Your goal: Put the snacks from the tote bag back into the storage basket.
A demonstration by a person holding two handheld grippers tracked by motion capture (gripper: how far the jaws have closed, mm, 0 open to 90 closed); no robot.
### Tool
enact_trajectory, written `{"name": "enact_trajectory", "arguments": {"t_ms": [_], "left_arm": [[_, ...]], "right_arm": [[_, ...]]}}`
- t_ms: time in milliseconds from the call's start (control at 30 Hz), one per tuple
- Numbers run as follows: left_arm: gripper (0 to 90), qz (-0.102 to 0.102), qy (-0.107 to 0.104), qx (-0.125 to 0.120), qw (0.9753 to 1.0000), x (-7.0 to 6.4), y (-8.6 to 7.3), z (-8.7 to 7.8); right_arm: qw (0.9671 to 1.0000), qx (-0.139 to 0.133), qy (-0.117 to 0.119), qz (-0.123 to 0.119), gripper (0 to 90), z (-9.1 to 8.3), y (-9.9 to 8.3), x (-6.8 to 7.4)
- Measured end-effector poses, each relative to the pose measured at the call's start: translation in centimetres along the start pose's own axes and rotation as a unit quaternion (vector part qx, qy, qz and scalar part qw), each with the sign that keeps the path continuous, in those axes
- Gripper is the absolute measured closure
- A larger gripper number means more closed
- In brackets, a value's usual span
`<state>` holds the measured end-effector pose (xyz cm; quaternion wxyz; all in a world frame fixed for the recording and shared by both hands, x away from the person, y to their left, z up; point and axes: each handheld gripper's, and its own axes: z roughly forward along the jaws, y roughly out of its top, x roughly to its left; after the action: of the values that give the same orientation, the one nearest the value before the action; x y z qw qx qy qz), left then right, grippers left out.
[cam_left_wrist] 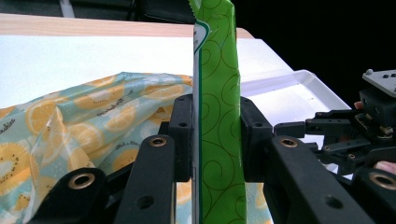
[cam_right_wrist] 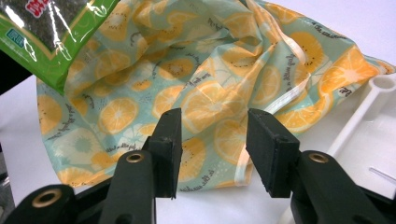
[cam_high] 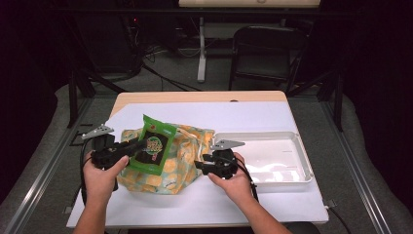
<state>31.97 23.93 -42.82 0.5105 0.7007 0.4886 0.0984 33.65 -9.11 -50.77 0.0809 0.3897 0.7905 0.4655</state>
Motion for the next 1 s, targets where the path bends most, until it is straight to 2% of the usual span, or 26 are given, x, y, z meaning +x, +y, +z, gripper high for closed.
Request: {"name": "enact_trajectory", "arguments": {"t_ms": [133, 367, 733, 1000], "left_arm": [[72.0, 0.005, -0.001, -0.005, 1.0, -0.1, 0.0, -0.1], [72.0, 0.011, -0.006, -0.008, 0.9999, -0.7, 0.0, 0.1], [71.9, 0.03, -0.02, -0.003, 0.9994, -2.1, -0.3, 1.0], [71.9, 0.049, -0.036, 0.007, 0.9981, -3.5, -0.7, 1.9]], "right_arm": [[1.0, -0.002, 0.002, -0.005, 55.2, 0.0, 0.0, 0.1], [0.9997, -0.018, 0.016, 0.005, 55.8, -0.2, 0.0, 0.3], [0.9971, -0.033, 0.068, 0.012, 56.1, -0.2, 0.1, 1.7], [0.9952, -0.04, 0.087, 0.018, 54.7, -0.3, 0.3, 2.3]]}}
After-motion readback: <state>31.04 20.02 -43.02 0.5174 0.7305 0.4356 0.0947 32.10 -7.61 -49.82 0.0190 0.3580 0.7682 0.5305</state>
